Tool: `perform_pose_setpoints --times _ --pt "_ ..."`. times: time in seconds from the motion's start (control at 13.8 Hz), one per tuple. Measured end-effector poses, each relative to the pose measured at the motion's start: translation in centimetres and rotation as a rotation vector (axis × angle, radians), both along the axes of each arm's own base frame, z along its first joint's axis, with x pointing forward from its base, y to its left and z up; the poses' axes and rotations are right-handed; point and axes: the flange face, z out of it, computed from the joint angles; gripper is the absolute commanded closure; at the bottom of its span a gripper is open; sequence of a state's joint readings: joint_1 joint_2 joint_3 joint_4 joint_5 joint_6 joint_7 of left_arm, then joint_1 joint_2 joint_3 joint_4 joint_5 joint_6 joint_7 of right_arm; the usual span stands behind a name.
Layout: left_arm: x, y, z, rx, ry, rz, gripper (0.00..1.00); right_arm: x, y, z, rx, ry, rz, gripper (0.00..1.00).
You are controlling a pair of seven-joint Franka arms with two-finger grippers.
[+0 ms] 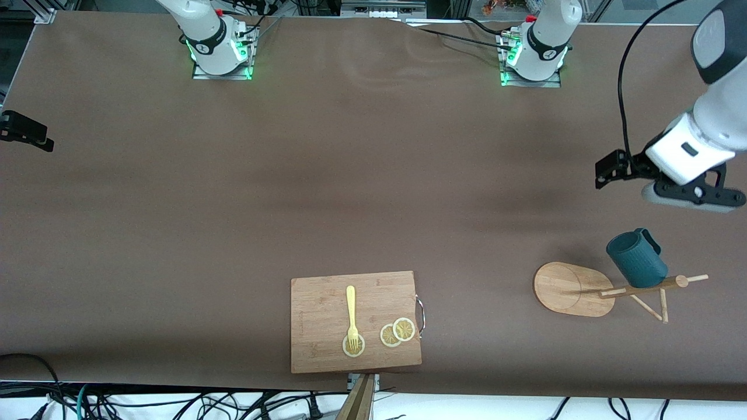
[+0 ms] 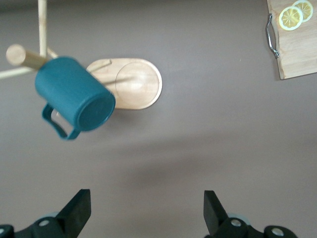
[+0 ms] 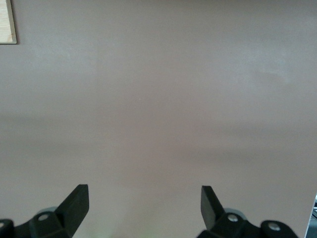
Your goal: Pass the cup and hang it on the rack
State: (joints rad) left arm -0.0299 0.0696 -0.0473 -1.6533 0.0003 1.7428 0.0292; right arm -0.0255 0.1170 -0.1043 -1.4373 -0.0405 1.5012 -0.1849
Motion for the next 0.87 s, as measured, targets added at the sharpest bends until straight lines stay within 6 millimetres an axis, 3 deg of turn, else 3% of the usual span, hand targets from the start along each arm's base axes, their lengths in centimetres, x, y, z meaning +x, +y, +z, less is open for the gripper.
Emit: perform_pose_setpoints --times 0.14,0.36,0.87 --pt "-0.9 0.6 -0.3 0.002 0.007 0.012 0.00 0.0 -0.3 0.0 0.001 0.000 -0.005 0.00" --pt "-0.9 0.6 -1.2 0.004 0.030 0.013 0.00 -0.1 -0.5 0.0 0.002 0.000 -0.009 0.00" --pt "-1.3 0.8 -1.4 0.007 0.069 0.018 0.00 -0.1 -0.5 0.0 0.003 0.000 -0.009 0.00"
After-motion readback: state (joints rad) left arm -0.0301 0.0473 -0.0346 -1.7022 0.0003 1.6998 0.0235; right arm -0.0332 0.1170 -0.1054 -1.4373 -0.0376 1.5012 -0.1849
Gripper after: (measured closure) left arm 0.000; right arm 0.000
